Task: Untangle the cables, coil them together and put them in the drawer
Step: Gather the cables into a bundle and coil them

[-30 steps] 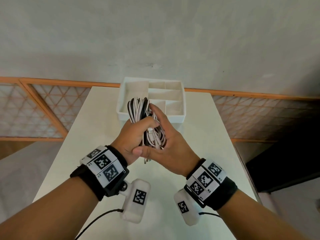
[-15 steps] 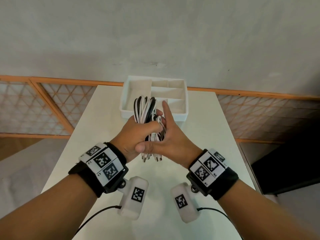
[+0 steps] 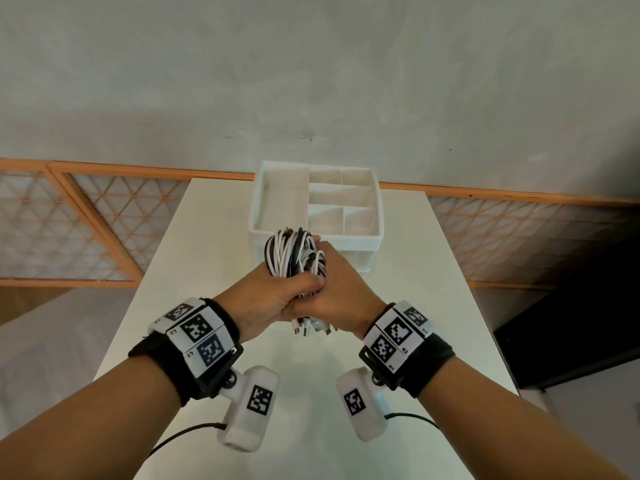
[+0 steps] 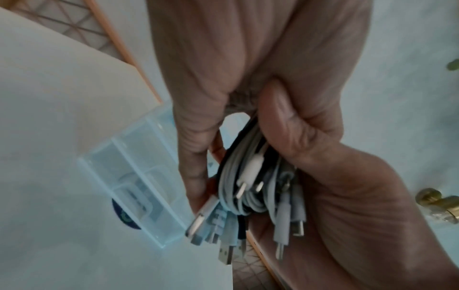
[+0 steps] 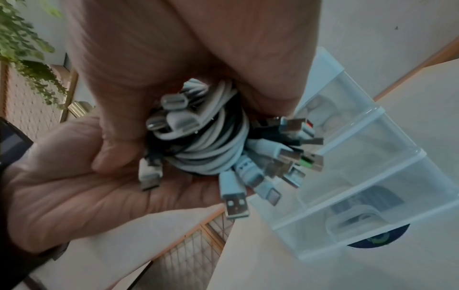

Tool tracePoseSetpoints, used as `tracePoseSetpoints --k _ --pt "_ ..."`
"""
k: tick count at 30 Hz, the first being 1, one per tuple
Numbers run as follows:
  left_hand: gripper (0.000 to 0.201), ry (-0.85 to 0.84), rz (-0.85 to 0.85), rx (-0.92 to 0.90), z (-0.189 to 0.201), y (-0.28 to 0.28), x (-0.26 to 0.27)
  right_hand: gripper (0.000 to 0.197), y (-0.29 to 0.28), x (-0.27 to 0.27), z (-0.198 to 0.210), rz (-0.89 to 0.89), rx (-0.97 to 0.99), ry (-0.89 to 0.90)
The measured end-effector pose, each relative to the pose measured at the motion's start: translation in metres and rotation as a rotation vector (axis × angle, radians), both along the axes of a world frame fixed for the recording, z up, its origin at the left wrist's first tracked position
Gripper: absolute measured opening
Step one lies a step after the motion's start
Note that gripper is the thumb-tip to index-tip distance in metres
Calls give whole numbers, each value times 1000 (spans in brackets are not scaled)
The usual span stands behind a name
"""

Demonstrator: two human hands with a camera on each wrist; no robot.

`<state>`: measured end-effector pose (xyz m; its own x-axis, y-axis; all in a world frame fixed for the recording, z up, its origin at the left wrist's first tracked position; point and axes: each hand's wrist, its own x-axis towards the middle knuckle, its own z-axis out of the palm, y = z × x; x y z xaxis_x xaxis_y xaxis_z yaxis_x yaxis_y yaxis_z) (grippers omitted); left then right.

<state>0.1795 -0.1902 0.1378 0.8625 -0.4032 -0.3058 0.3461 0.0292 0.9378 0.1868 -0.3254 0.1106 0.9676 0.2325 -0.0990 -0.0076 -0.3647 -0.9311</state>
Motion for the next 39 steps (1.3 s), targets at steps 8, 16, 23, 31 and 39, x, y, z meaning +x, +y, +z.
tracePoseSetpoints --k 8,16,23,31,39 --pt "104 -67 257 62 -15 13 9 60 5 1 -4 -119 -282 -9" --pt "57 -133 196 253 -33 13 9 67 19 0 -21 -113 -627 -121" --pt "43 -58 273 343 -46 10 10 63 20 2 -27 6 -816 -172" --pt "20 -50 309 326 -52 7 9 90 21 -1 -28 48 -745 -156" --pt "41 33 188 315 -64 6 10 62 19 -7 -47 -45 -787 -73"
